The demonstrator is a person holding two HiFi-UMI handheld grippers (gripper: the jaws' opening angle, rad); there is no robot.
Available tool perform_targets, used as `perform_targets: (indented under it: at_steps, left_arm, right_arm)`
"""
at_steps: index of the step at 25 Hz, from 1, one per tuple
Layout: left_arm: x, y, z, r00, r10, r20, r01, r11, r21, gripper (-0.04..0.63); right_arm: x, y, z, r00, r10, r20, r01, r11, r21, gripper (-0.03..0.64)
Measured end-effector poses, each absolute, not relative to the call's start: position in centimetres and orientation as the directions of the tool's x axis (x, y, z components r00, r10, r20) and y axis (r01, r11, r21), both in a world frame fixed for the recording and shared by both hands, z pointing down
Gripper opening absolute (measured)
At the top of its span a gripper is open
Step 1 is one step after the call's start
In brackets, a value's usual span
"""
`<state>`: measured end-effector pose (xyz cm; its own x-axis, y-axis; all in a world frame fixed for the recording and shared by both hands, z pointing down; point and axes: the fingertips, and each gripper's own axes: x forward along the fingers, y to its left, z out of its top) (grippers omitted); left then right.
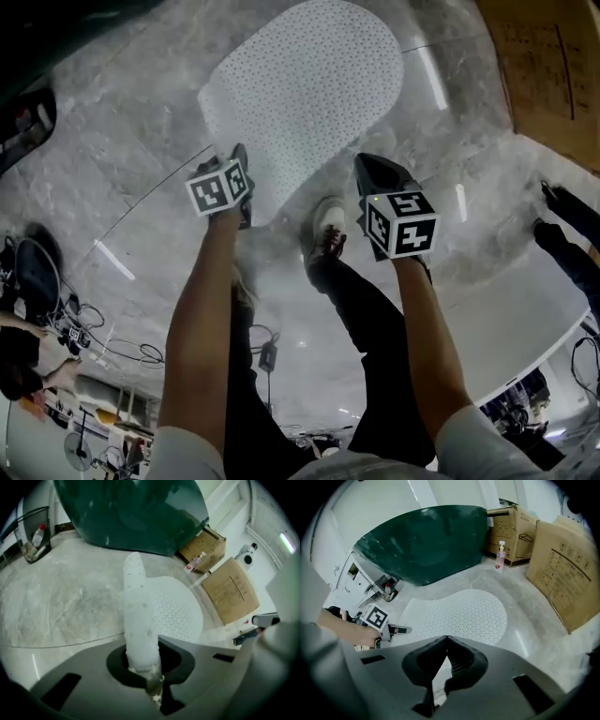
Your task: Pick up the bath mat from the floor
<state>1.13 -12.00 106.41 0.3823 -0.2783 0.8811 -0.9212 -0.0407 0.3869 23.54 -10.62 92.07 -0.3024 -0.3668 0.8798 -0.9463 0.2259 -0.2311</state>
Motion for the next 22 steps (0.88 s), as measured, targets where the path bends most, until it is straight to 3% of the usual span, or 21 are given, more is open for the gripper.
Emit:
perform_targets:
  at_steps: [9,15,22]
  left_arm:
    - [7.4,-13.9,90.6,0.514,-0.331,0.792,-0.858,-0.209,0.469,0.034]
    - [9.4,-13.7,78.8,0.541,-0.343,0.768,-0.84,-0.247,0.483,0.034]
    - [5.9,-11.8,64.5,0.531,-0.409,0.742,-0.843,-0.345,0.413,0.032]
  right_arm:
    - [26.5,-10.2,79.3,-0.226,-0.411,0.883,-0.974,0.121,-0.193,0.014]
    - [25.5,-11.0,67.5,-0.222,-0.49,0.843,-0.969,0.205,-0.136,0.015]
    - [23.1,-10.7,54.1,-0.24,-0.587,0.773,-0.963,0.248,-0.111,0.015]
